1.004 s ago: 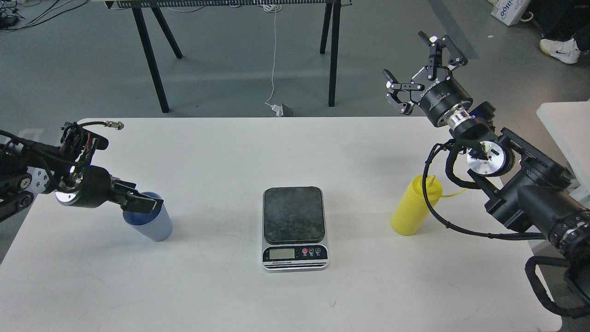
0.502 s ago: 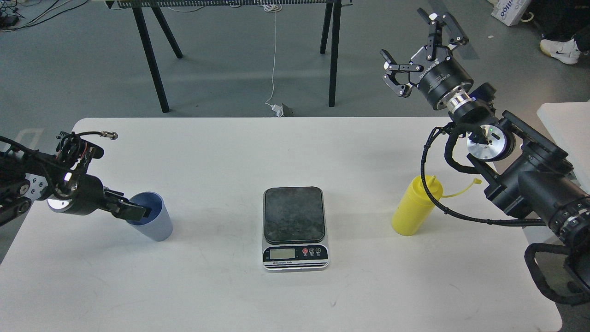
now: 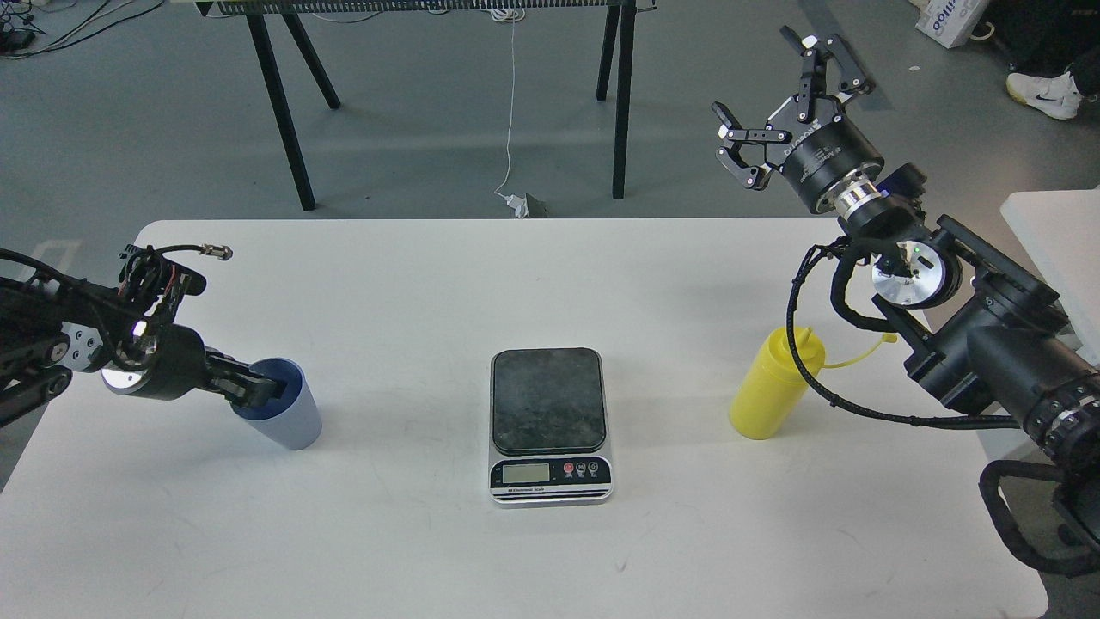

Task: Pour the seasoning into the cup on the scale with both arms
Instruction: 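Lower the left gripper onto the blue cup and grasp it, then lift the blue cup with the left gripper and set it on the scale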

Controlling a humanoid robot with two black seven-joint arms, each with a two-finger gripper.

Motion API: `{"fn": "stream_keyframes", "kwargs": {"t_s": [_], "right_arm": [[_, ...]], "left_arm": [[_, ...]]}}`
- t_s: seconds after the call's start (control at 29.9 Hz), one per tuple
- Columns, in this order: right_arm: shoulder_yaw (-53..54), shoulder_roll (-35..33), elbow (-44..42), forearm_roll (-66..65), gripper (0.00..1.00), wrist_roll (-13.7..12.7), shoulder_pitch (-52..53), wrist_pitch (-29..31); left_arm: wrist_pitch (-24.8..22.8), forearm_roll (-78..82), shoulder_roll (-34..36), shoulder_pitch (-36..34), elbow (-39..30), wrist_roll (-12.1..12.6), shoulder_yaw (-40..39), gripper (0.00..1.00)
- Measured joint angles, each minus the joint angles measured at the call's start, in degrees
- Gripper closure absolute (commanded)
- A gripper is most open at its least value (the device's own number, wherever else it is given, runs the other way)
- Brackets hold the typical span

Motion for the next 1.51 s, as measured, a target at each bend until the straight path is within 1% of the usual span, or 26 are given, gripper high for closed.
{"fn": "stream_keyframes", "kwargs": {"t_s": [0.03,0.07,0.13,0.5,0.64,0.74,0.84,0.94,0.97,1.0,1.1,1.24,1.34,1.51], "right_arm": [[0.0,0.0,0.0,0.0,0.0,0.0,-0.04,0.0],[0.0,0.0,0.0,0.0,0.0,0.0,-0.05,0.0],[0.0,0.0,0.0,0.0,0.0,0.0,-0.07,0.0],[-0.02,0.04,-0.07,0.0,0.0,0.0,-0.23,0.0],[-0.04,0.05,-0.07,0.0,0.0,0.0,-0.26,-0.13],[0.08,0.13,-0.13,0.0,0.0,0.0,-0.06,-1.08],[0.28,0.23,-0.21,0.0,0.0,-0.08,1.41,-3.23],[0.06,0.98,-1.08,0.0,0.0,-0.3,4.72,-6.97],[-0.02,1.65,-1.66,0.01,0.0,-0.38,5.69,-8.27],[-0.06,2.56,-2.37,0.01,0.0,-0.46,6.84,-9.77],[0.12,4.05,-3.74,0.02,0.0,-0.63,9.97,-13.13],[0.33,4.31,-4.08,0.16,0.0,-1.04,12.12,-14.66],[0.35,4.17,-4.11,0.17,0.0,-1.07,12.3,-14.74],[0.38,4.1,-4.12,0.22,0.0,-1.07,11.53,-14.74]], "left_arm": [[0.0,0.05,-0.01,0.03,-0.02,0.0,0.03,0.86],[0.0,0.08,-0.04,0.09,-0.05,0.0,0.07,0.9],[0.0,0.11,-0.06,0.13,-0.05,0.0,0.11,0.94],[0.0,-0.86,0.11,-0.57,0.01,0.0,-0.1,0.98],[0.0,-1.02,0.2,-2.2,0.0,0.0,-0.31,0.98],[-0.01,-3.1,0.2,-5.35,-0.11,0.0,-0.66,0.98],[-0.02,-8.54,-0.35,-10.64,-0.56,0.0,-0.77,0.98],[-0.01,-13.55,-5.26,-16.62,-0.9,0.19,-0.77,0.99],[-0.01,-14.31,-7.43,-17.88,-0.98,0.87,-0.77,0.99],[-0.01,-14.87,-10.03,-18.98,-0.99,2.17,-0.77,0.99],[-0.01,-15.48,-16.52,-20.07,-0.98,6.76,-0.81,0.99],[-0.01,-15.73,-23.34,-19.49,-0.96,11.66,-0.25,0.99],[-0.01,-15.52,-26.88,-17.98,-0.98,13.99,0.06,0.98],[-0.01,-14.95,-28.7,-17.18,-0.96,16.08,2.48,0.98]]}}
